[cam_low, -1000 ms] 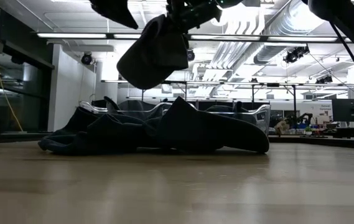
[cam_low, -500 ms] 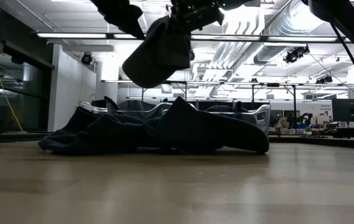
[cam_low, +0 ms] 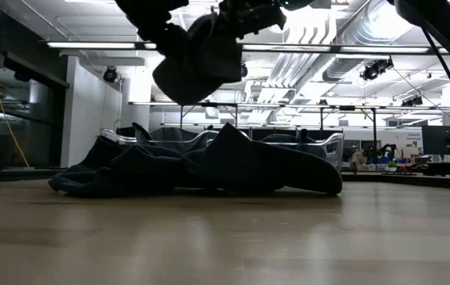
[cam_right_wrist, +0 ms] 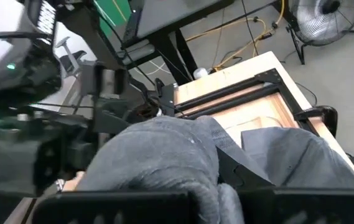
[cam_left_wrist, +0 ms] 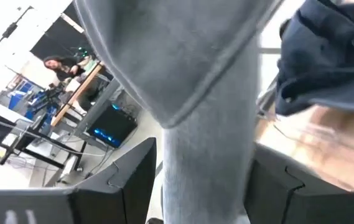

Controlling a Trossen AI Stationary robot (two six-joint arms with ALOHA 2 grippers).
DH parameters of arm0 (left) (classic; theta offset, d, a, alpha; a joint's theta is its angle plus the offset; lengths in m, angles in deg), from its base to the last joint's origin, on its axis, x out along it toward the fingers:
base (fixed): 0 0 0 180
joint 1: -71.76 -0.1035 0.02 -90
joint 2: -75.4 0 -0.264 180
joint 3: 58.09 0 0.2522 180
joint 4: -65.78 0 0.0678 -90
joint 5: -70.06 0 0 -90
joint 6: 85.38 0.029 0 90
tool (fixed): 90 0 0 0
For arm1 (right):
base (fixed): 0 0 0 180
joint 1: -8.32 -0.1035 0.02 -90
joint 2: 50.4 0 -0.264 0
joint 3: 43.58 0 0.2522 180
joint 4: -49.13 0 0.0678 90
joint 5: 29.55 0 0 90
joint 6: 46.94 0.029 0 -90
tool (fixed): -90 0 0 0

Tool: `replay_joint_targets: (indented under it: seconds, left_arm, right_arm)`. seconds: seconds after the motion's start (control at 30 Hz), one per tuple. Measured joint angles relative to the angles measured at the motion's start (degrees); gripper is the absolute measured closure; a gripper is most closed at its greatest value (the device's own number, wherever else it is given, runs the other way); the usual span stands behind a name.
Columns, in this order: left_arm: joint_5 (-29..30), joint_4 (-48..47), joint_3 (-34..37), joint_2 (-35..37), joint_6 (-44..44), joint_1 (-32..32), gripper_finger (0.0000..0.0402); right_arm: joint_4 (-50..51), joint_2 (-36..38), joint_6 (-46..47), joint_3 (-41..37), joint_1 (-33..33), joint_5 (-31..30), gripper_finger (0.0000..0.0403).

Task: Pick & Place hat
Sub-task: Put the gray cap into the left transparent bin

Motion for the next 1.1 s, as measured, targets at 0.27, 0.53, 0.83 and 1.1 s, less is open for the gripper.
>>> replay_joint_targets:
  seconds: [0.27, 0.53, 0.83, 1.1]
  left_arm:
    - [2.5, 0.4, 0.0, -0.3, -1.9, 0.0, 0.0205]
    - [3.5, 3.5, 0.0, -0.3, -3.5, 0.0, 0.0307]
    - [-1.1, 3.0, 0.0, -0.2, -11.4, -0.1, 0.0394]
    - [-2.4, -4.5, 0.0, -0.2, -21.3, -0.5, 0.0397]
  right_arm:
    - [1.9, 2.4, -1.3, 0.0, 0.0, 0.4, 0.0403]
    - [2.7, 2.9, -1.7, 0.0, -0.2, 0.2, 0.0403]
    - [3.9, 2.9, -4.3, 0.0, -0.5, -0.4, 0.0401]
    - [4.5, 3.0, -6.0, 0.0, 0.4, -0.2, 0.0324]
